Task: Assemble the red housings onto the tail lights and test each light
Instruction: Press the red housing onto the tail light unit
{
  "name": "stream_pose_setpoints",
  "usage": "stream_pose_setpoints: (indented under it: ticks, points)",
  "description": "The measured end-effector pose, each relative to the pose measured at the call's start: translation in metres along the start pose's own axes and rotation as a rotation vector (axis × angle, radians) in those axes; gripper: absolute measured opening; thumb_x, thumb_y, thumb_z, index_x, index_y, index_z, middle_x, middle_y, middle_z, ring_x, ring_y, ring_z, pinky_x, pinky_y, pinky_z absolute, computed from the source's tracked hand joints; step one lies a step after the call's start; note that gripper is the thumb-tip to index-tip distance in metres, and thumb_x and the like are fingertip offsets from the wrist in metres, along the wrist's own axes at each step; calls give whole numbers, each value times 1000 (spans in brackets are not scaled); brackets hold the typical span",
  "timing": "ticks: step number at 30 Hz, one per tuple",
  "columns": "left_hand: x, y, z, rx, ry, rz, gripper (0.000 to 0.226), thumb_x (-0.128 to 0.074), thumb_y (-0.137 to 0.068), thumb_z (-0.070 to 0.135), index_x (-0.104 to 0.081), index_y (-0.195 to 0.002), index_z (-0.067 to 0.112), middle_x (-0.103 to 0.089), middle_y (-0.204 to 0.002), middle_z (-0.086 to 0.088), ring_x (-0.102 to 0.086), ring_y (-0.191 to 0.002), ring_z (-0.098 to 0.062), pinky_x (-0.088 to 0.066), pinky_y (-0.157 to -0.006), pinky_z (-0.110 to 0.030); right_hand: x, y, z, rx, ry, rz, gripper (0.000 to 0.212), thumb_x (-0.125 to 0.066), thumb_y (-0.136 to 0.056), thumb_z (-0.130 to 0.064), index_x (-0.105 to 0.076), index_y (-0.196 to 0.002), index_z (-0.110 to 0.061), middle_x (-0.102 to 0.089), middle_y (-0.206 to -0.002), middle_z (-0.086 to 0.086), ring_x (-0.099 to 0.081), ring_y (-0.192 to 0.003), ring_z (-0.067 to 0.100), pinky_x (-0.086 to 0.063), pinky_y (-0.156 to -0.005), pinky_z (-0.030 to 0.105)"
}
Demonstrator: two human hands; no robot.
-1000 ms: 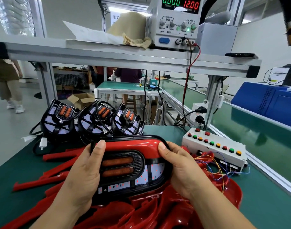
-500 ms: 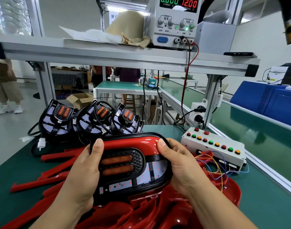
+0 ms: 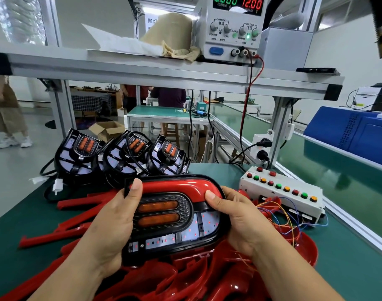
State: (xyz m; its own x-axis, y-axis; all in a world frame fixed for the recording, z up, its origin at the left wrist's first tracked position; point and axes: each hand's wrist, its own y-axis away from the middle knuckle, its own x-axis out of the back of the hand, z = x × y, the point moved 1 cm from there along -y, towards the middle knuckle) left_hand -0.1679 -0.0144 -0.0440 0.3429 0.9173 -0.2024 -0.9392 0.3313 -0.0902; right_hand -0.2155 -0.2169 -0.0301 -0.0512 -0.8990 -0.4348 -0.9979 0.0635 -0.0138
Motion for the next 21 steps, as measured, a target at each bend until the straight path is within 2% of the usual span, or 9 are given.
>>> stream_pose_setpoints:
  ticks: [2, 4, 8, 12, 16, 18, 21]
  points:
    - [-3, 1, -1, -34, -6, 11, 49, -53, -78, 63, -72, -100, 24, -76, -100, -10, -74, -90, -29, -61, -68, -35, 0, -1, 2, 15, -3, 1, 23, -71, -68, -10, -71, -90, -4, -73, -85, 17, -71, -73, 26, -59, -73, 37]
    - [-4, 1, -3, -47, 16, 44, 49, -57, -77, 61, -67, -105, 22, -76, -98, -10, -75, -87, -30, -61, -62, -32, -1, -2, 4, 28, -17, -2, 18, -72, -66, -9, -74, -84, -8, -73, -84, 16, -70, -71, 25, -59, -72, 36]
    - [-4, -1, -3, -72, 42, 70, 51, -58, -76, 60, -65, -108, 22, -76, -98, -12, -74, -87, -33, -61, -63, -34, -1, -3, 4, 44, -14, 9, 33, -73, -65, -9, -65, -97, -4, -72, -86, 15, -69, -73, 26, -58, -74, 38]
    - [-5, -2, -4, -60, 66, 81, 50, -59, -78, 55, -65, -109, 17, -76, -95, -14, -75, -83, -33, -60, -58, -30, -1, -3, 3, 32, -31, -2, 33, -71, -67, -7, -64, -99, -2, -72, -85, 15, -70, -72, 25, -59, -71, 36]
    - [-2, -3, -1, -24, 61, 69, 52, -58, -78, 56, -66, -109, 15, -76, -95, -13, -75, -84, -32, -60, -57, -30, 1, -1, -1, -16, -27, -67, 42, -67, -77, -16, -62, -111, 8, -71, -98, 22, -70, -86, 31, -56, -86, 43]
    - [-1, -4, -1, -13, 63, 62, 51, -58, -79, 55, -66, -109, 15, -76, -96, -14, -75, -85, -33, -60, -58, -31, 2, -1, -2, -35, -18, -60, 44, -63, -83, -27, -66, -108, 9, -70, -104, 25, -69, -92, 33, -55, -90, 45]
    - [-1, -3, 0, -7, 61, 49, 49, -61, -76, 56, -69, -105, 17, -76, -97, -14, -75, -85, -32, -60, -57, -31, 2, -2, -1, -31, 3, 20, 41, -67, -78, -28, -70, -99, 7, -71, -98, 24, -70, -86, 32, -57, -82, 42]
